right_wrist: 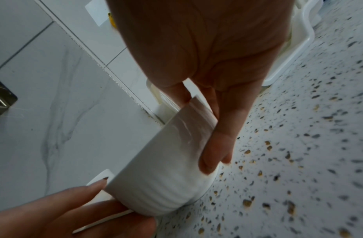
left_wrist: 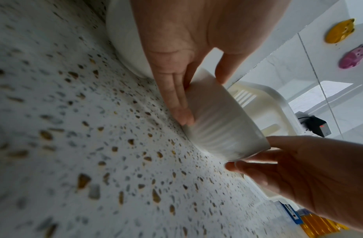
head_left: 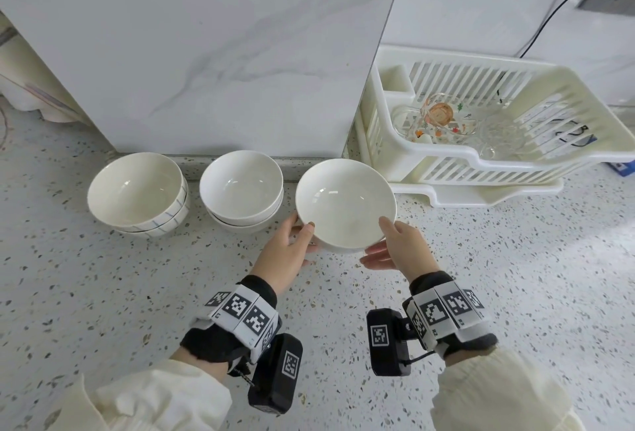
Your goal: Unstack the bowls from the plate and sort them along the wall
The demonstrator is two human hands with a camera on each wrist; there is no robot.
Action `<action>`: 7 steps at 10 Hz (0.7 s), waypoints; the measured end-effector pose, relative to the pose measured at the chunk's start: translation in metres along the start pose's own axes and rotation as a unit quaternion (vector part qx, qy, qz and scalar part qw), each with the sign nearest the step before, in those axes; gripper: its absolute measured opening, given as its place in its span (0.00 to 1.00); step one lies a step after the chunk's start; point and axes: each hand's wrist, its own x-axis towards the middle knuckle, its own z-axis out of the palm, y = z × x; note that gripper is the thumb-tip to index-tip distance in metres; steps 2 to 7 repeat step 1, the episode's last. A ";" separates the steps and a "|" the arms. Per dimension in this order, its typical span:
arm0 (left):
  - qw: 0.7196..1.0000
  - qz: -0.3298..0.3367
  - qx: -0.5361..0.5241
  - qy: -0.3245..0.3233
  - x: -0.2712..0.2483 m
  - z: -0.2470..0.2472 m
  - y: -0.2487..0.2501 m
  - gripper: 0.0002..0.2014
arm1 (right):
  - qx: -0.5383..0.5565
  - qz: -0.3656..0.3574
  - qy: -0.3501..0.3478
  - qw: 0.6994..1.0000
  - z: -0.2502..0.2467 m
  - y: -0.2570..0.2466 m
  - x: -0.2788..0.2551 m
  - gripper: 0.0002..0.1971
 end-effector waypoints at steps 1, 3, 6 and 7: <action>0.999 -0.004 0.047 0.012 -0.009 -0.006 -0.004 0.19 | -0.004 -0.008 -0.018 1.000 -0.008 0.006 -0.012 0.20; 0.999 -0.004 0.047 0.012 -0.009 -0.006 -0.004 0.19 | -0.004 -0.008 -0.018 1.000 -0.008 0.006 -0.012 0.20; 0.999 -0.004 0.047 0.012 -0.009 -0.006 -0.004 0.19 | -0.004 -0.008 -0.018 1.000 -0.008 0.006 -0.012 0.20; 0.999 -0.004 0.047 0.012 -0.009 -0.006 -0.004 0.19 | -0.004 -0.008 -0.018 1.000 -0.008 0.006 -0.012 0.20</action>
